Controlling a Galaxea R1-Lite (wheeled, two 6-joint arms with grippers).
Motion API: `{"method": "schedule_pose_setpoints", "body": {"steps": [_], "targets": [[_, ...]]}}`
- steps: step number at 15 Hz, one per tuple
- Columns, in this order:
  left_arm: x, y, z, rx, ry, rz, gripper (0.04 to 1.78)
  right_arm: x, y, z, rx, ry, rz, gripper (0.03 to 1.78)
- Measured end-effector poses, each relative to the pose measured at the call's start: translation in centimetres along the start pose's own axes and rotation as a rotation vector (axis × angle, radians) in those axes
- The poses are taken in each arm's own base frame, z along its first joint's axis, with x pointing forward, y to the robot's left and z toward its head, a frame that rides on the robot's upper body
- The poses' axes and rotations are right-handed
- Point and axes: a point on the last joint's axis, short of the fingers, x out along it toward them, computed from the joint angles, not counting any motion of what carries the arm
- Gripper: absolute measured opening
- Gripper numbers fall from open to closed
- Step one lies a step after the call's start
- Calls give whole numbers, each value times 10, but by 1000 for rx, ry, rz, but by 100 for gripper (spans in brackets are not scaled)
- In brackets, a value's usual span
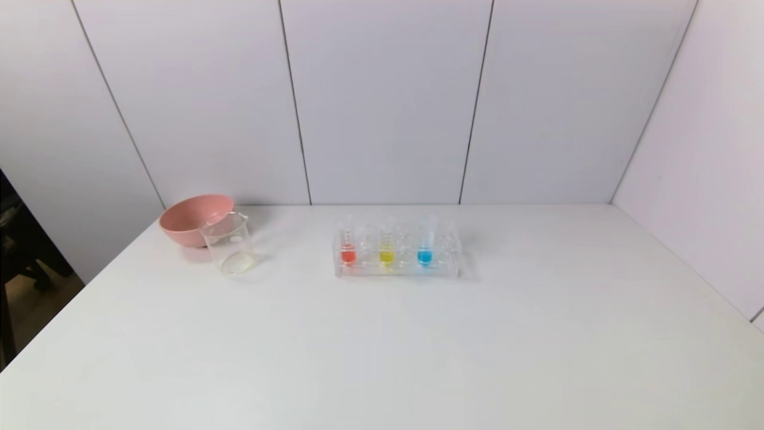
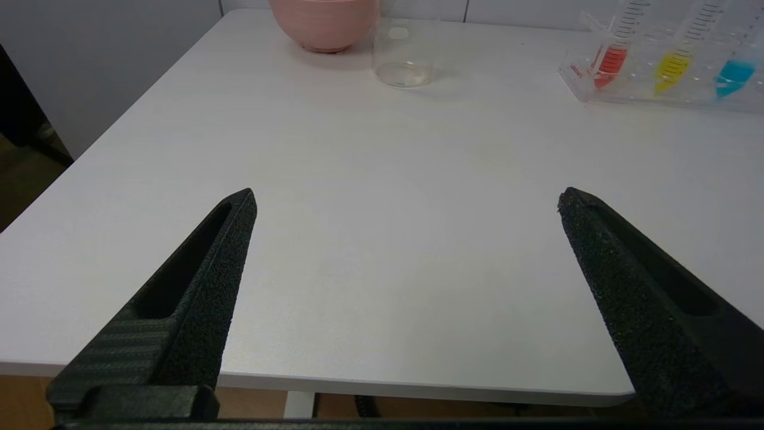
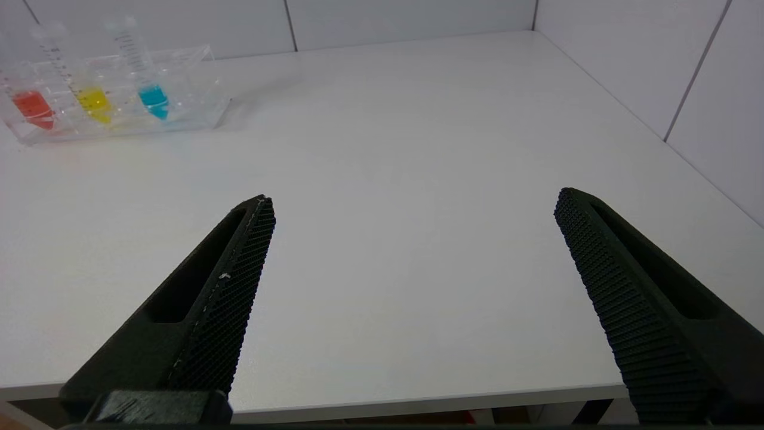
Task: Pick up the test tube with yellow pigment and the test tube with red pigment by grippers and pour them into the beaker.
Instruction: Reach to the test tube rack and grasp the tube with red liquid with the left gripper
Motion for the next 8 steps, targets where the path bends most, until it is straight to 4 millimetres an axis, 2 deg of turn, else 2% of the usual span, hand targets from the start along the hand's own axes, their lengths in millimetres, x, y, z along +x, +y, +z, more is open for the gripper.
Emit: {"method": "schedule_pose_setpoints", "body": {"steps": [8], "targets": [[0,0,0,1,2,3,176,0,0,0,0,0,0,171]]}}
